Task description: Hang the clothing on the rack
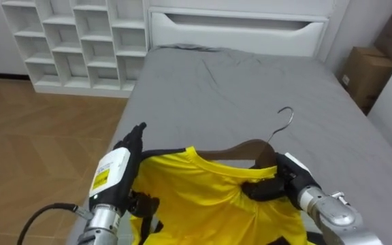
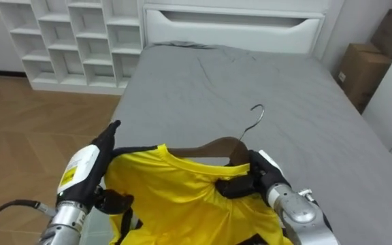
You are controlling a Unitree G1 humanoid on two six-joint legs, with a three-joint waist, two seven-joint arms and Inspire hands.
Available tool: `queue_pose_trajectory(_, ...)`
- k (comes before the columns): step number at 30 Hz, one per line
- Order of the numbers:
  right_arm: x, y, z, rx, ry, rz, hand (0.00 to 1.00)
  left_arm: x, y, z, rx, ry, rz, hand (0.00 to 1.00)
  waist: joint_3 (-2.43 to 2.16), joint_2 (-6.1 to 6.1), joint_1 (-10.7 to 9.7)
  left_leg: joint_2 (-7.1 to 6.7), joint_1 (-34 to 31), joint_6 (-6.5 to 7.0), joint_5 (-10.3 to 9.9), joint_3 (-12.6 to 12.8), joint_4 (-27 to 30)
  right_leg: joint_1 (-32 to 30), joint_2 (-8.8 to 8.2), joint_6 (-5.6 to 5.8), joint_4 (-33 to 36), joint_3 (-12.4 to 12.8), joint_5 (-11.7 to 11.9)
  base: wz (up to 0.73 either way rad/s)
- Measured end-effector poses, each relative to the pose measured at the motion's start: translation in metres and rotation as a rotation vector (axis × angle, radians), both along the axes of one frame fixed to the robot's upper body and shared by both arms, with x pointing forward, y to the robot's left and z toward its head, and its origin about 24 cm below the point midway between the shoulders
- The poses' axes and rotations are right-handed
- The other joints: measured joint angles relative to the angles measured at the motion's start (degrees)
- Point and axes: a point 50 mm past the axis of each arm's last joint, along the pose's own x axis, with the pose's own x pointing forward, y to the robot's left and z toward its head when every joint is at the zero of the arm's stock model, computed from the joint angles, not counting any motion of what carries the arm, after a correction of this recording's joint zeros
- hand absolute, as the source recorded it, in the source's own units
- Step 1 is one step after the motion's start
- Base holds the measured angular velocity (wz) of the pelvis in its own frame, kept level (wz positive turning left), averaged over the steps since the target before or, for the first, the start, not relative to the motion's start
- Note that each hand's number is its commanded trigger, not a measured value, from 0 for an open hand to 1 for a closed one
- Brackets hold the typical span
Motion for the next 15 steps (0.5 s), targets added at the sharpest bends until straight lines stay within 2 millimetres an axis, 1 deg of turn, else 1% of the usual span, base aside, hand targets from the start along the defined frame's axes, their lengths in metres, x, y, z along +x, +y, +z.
queue_pose_trajectory(4, -0.001, -0.018, 0.004, 0.007, -0.016, -0.074, 1.00, -0.012, 0.015, -0.019, 0.007, 0.103, 0.032, 0.00, -0.08, -0.05, -0.2, 0.01, 0.4, 0.01, 0.0, 0.7, 0.0, 0.0, 0.02, 0.00, 0.1, 0.1, 0.0, -0.06)
queue_pose_trajectory(5, -0.003, -0.024, 0.003, 0.005, -0.016, -0.098, 1.00, -0.017, 0.017, -0.025, 0.009, 0.134, 0.041, 0.00, -0.19, -0.17, -0.1, 0.02, 0.5, 0.01, 0.0, 0.9, -0.1, 0.0, 0.09, 0.00, 0.1, 0.5, 0.0, -0.12)
queue_pose_trajectory(7, -0.003, -0.031, 0.005, -0.014, -0.022, -0.117, 1.00, -0.023, 0.022, -0.032, 0.011, 0.171, 0.057, 0.00, -0.24, -0.24, 0.0, 0.04, 0.6, 0.01, 0.0, 1.5, -0.1, -0.4, 0.10, 0.02, 0.5, 1.1, 0.0, -0.16)
queue_pose_trajectory(8, -0.003, -0.035, 0.007, -0.031, -0.028, -0.128, 1.00, -0.025, 0.025, -0.036, 0.013, 0.194, 0.064, 0.00, -0.41, -0.31, 0.1, 0.02, 0.4, 0.01, 0.0, 1.6, -0.1, -0.8, 0.10, 0.02, 0.7, 1.3, 0.0, -0.14)
queue_pose_trajectory(10, -0.003, -0.039, 0.009, -0.037, -0.036, -0.148, 1.00, -0.026, 0.030, -0.039, 0.020, 0.212, 0.076, 0.00, -0.60, -0.55, -0.1, 0.05, 0.1, 0.01, 0.0, 1.6, -0.2, -1.1, 0.12, 0.01, 0.7, 1.3, 0.0, -0.03)
queue_pose_trajectory(12, -0.003, -0.042, 0.010, -0.049, -0.039, -0.153, 1.00, -0.029, 0.033, -0.045, 0.025, 0.243, 0.089, 0.00, -0.96, -0.63, -0.3, 0.10, 0.3, 0.01, 0.0, 2.0, -0.2, -1.1, 0.17, 0.01, 0.8, 1.4, 0.0, -0.05)
queue_pose_trajectory(13, -0.003, -0.044, 0.012, -0.078, -0.042, -0.147, 1.00, -0.033, 0.036, -0.051, 0.029, 0.272, 0.098, 0.00, -1.27, -0.57, -0.3, 0.14, 0.5, 0.01, 0.0, 2.3, -0.3, -1.1, 0.19, 0.01, 0.9, 1.5, 0.0, -0.07)
queue_pose_trajectory(15, -0.001, -0.047, 0.017, -0.127, -0.059, -0.130, 1.00, -0.038, 0.041, -0.058, 0.034, 0.311, 0.120, 0.00, -1.32, -0.56, -0.3, 0.14, 0.5, 0.01, 0.0, 2.4, -0.3, -1.1, 0.20, 0.01, 0.9, 1.5, 0.0, -0.06)
